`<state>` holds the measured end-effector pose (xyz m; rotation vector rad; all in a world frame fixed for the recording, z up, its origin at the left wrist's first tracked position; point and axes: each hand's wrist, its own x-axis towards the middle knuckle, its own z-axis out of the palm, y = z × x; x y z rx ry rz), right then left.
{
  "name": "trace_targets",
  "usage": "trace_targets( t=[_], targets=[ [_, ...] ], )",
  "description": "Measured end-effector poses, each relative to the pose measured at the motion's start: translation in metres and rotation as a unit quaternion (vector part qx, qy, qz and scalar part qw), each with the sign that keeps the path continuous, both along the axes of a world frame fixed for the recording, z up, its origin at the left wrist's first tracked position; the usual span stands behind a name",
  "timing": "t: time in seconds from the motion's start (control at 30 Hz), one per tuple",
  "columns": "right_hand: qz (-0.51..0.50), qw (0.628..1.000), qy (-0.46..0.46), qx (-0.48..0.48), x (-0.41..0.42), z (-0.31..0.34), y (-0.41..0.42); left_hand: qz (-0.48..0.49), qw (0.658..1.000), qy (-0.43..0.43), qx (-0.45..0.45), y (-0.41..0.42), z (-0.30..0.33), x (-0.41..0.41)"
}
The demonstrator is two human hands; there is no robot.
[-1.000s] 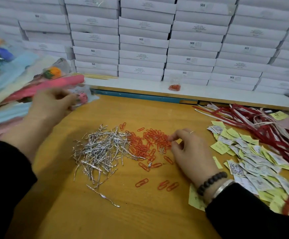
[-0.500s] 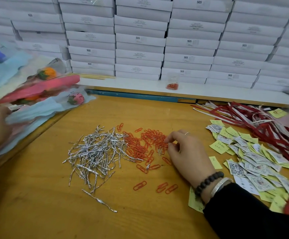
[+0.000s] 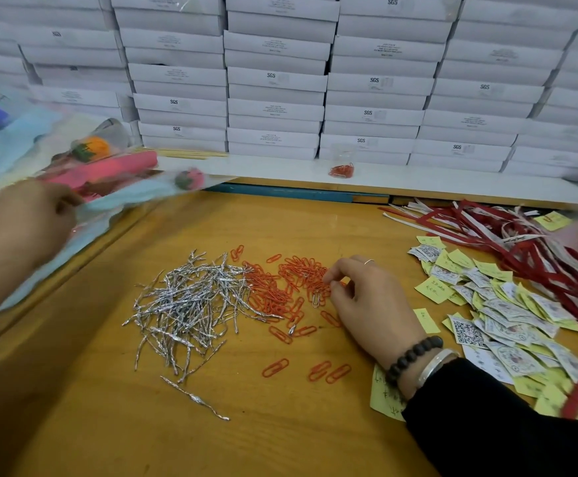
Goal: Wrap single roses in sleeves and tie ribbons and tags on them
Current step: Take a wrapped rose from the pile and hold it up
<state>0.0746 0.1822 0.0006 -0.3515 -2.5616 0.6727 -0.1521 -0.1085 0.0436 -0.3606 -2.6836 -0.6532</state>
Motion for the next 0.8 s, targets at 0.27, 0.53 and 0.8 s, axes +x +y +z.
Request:
trace_targets(
  t=[0.27, 0.53, 0.8],
  targets=[
    [0.050, 0.978, -0.008, -0.204, -0.001, 0.005, -0.006, -0.165, 0.983, 0.069, 0.044, 0.105, 0.010, 0.093],
    [0.051, 0.849, 0.042, -0.524, -0.001, 0.011, -0.011, -0.263, 0.961, 0.052, 0.075, 0.154, -0.011, 0.151],
    [0.010, 0.823, 0.074, -0.563, -0.002, 0.006, -0.003, -0.360, 0.932, -0.038, 0.033, 0.163, -0.022, 0.178]
  ],
)
